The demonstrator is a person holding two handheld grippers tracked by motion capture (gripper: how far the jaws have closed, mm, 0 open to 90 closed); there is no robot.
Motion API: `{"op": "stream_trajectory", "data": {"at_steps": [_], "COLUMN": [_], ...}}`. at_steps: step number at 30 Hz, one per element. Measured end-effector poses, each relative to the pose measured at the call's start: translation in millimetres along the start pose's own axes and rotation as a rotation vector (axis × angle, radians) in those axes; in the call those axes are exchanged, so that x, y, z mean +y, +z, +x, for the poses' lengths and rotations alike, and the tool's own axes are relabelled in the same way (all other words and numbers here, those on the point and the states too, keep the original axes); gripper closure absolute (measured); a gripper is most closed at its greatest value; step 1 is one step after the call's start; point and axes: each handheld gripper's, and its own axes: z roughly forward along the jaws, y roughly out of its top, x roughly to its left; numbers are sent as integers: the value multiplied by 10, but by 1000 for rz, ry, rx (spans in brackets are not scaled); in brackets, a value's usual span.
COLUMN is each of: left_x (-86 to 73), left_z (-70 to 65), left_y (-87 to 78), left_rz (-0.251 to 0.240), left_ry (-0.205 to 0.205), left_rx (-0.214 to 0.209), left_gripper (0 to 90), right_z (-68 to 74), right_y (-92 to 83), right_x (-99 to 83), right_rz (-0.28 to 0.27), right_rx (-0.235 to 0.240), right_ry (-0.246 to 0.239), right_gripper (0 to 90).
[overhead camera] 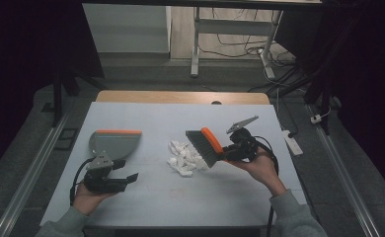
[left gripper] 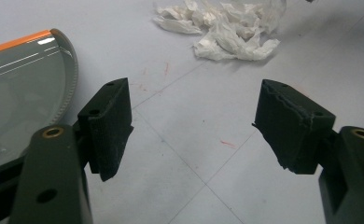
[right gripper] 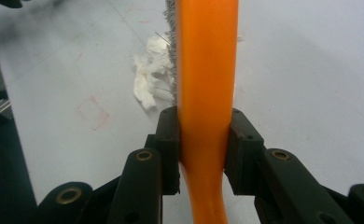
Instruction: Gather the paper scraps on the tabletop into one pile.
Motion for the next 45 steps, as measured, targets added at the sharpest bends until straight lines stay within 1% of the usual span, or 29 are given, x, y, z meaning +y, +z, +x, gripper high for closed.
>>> {"op": "stream_trajectory", "data": {"at_steps": [3,7,9,12,13,15,19,23,30,34,38,40,45], "left_x": [0,-2,-2,-2,-2,-2,-5,-6,-6,-6,-14,-17,-11], "left_z": [8,12,12,12,11,11,17,19,12,11,9,13,11], "left_y": [-2,-12,-15,-13,-13,-15,-32,-45,-46,-54,-75,-83,-91], "left_rz": [1,-4,-6,-5,-6,-7,-14,-20,-20,-21,-24,-28,-32], "left_ry": [-1,-3,-4,-4,-4,-5,-5,-3,2,5,11,11,12], "left_rx": [-1,0,1,2,2,3,6,10,19,21,33,38,42], "left_gripper": [282,282,282,282,282,282,282,282,282,282,282,282,282], "right_z": [-13,-14,-12,14,23,44,76,63,73,75,74,51,16], "right_y": [-16,-81,-119,-180,-203,-248,-313,-396,-550,-619,-689,-728,-730], "right_x": [-49,-131,-178,-245,-272,-335,-463,-605,-892,-1040,-1140,-1191,-1280], "right_rz": [-19,-60,-81,-109,-125,-150,-174,-201,-236,-258,-262,-276,-288], "right_rx": [-32,-73,-85,-119,-123,-131,-163,-187,-251,-255,-280,-279,-275], "right_ry": [15,51,53,42,43,42,42,70,99,109,100,117,128], "right_gripper": [697,697,697,697,697,697,697,697,697,698,697,697,697]}}
